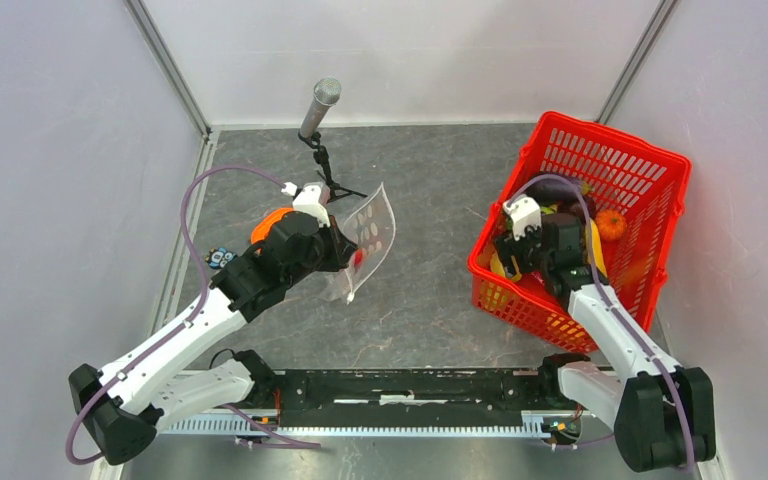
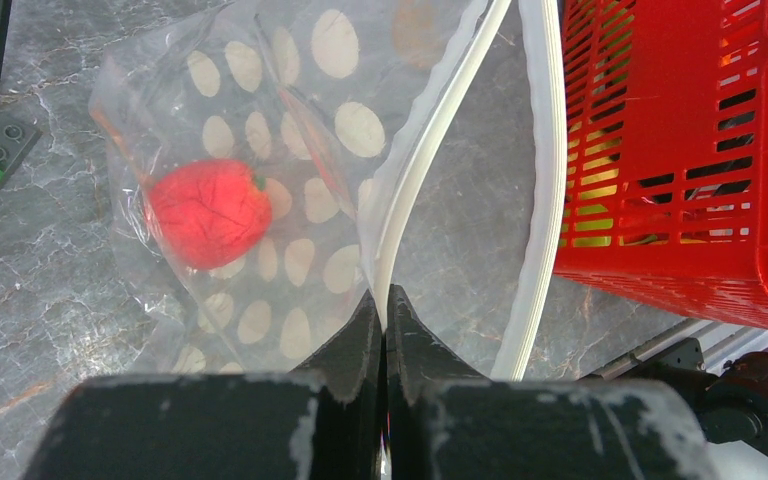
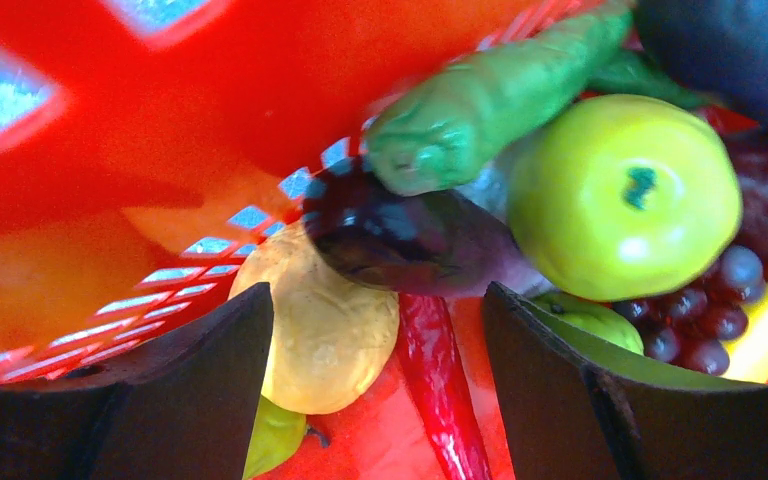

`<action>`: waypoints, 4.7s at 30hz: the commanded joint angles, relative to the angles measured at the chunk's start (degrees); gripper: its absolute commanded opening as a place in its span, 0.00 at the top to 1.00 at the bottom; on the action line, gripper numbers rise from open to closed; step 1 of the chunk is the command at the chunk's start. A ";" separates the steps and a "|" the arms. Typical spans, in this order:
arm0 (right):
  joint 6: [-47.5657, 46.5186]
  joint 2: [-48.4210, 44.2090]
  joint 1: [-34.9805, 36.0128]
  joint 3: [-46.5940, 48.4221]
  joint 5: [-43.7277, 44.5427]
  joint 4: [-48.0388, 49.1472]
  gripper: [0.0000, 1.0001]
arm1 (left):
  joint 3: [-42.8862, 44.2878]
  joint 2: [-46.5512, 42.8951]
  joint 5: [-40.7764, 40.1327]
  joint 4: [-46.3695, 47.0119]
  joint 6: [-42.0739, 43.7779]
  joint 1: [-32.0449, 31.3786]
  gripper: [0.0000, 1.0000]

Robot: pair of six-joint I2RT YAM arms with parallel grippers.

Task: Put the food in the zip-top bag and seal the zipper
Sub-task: Pick up the fake vegetable from the bin, then place the fake vegetable in the zipper food storage bag.

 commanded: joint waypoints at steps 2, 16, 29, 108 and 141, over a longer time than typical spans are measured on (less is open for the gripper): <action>-11.35 -1.94 0.10 -5.36 -5.22 16.57 0.21 | -0.42 -0.55 0.26 2.81 -0.18 0.22 0.98; -11.27 4.15 0.12 -7.21 -7.60 24.64 0.41 | -0.60 0.28 0.96 3.26 0.28 0.22 0.98; -1.81 -8.24 0.12 -12.58 -0.27 31.54 0.78 | 0.52 2.01 1.50 3.33 0.61 0.26 0.98; 27.74 -13.68 24.40 7.55 -38.21 47.56 0.84 | 4.31 3.64 16.89 4.49 3.24 0.31 0.98; 0.98 6.79 34.31 13.63 -27.00 32.73 0.55 | 9.04 1.83 13.73 -0.35 6.59 0.31 0.98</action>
